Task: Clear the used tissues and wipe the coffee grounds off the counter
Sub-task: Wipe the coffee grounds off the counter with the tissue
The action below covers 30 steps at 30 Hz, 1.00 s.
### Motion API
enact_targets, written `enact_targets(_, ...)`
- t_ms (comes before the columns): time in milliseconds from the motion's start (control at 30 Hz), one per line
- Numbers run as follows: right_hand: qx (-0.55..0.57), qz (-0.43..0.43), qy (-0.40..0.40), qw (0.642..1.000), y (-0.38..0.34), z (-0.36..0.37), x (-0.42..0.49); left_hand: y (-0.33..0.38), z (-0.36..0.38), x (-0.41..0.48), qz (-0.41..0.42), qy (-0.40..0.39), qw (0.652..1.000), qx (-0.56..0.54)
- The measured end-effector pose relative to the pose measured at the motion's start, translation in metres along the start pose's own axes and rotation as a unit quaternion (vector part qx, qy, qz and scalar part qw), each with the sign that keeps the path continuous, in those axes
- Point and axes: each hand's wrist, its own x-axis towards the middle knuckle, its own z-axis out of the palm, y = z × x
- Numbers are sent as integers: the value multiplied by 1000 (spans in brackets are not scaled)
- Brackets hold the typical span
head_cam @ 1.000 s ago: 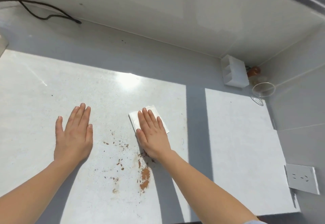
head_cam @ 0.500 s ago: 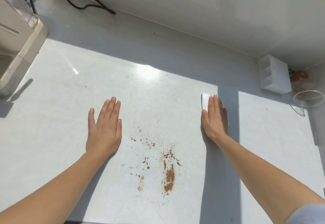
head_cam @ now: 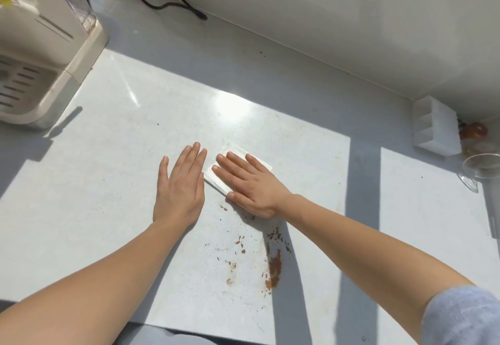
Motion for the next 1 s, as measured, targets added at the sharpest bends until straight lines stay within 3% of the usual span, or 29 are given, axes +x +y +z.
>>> enact_targets(167, 34, -24, -3, 999, -30, 18, -24, -1, 0, 0, 0, 5, 1000, -14)
enact_targets(333, 180, 101, 87, 974, 1, 7, -32, 3, 0, 1, -6, 9, 1000, -23)
enact_targets(467, 126, 184, 114, 968, 64, -5, -38, 2, 0, 0, -7, 6, 1000, -17)
enact_targets(600, 43, 221, 91, 970, 100, -6, -56, 0, 2, 1, -8, 13, 1000, -10)
enact_targets(1000, 72, 206, 71, 973, -12, 45, -127, -2, 3, -1, 0, 16, 1000, 2)
